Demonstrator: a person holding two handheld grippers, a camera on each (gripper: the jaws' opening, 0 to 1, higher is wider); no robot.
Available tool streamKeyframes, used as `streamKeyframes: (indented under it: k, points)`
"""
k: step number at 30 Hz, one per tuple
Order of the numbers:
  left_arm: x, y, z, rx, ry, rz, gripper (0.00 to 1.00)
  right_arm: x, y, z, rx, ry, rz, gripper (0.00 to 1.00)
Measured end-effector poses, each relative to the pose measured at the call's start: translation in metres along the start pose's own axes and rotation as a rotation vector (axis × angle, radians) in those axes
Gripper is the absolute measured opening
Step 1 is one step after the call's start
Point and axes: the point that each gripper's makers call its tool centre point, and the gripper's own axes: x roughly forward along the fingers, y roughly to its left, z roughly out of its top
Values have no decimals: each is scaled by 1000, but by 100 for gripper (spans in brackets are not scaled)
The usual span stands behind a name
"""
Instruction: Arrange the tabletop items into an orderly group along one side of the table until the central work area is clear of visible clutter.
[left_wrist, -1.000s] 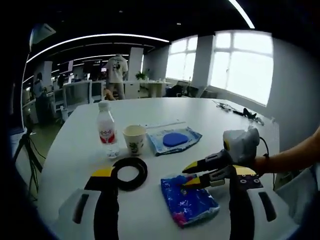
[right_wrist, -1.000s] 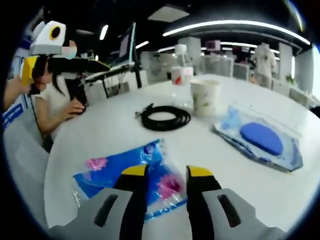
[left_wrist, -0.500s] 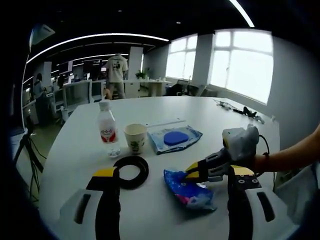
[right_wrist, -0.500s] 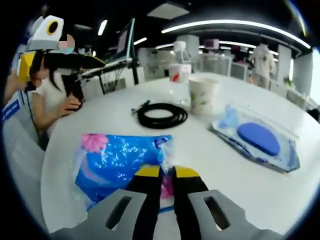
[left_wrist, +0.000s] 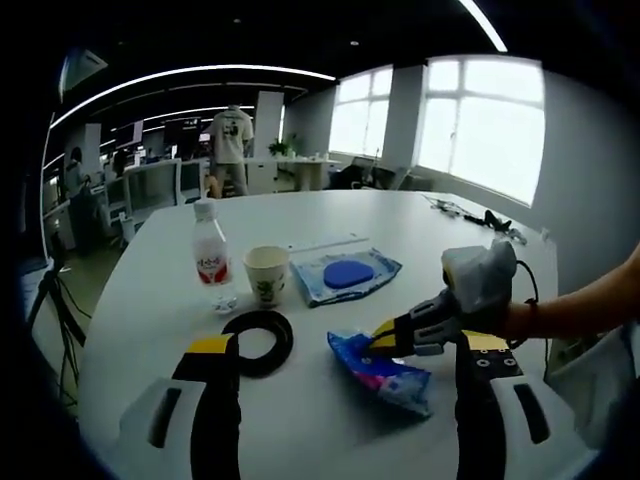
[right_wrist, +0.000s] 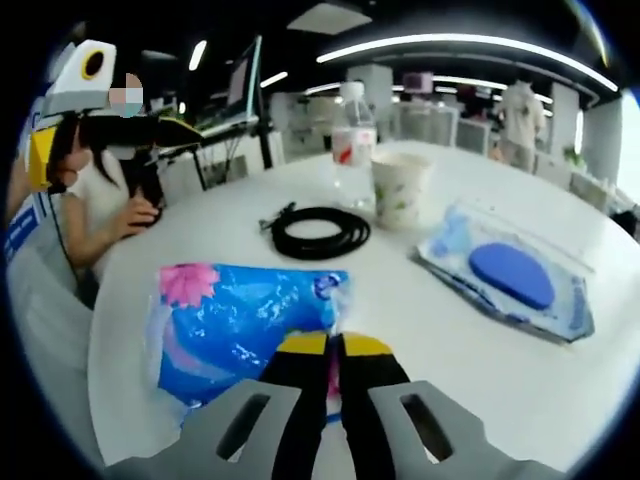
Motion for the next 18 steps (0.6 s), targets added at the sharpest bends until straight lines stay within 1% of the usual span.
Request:
streamKeyframes:
  k: [3,6,11,14,18]
  points:
    - [-1,-1,0,-5,1,-2,89,-3,-1,3,-5,-3,-7,0]
    - [-1,-1,-1,-6,8,-1,89,-6,-5,4,19,11,-20,0]
    - [-1,-3,1,-6,3,-4,90,-12,-16,5,74,26,-56,0]
    - [-2,-4,1,0,7,-4,90,-17,-22,6,79,33,-75,0]
    - [-2,-4,1,-3,8,-3,89,-25,-32,8,106,35,-113,0]
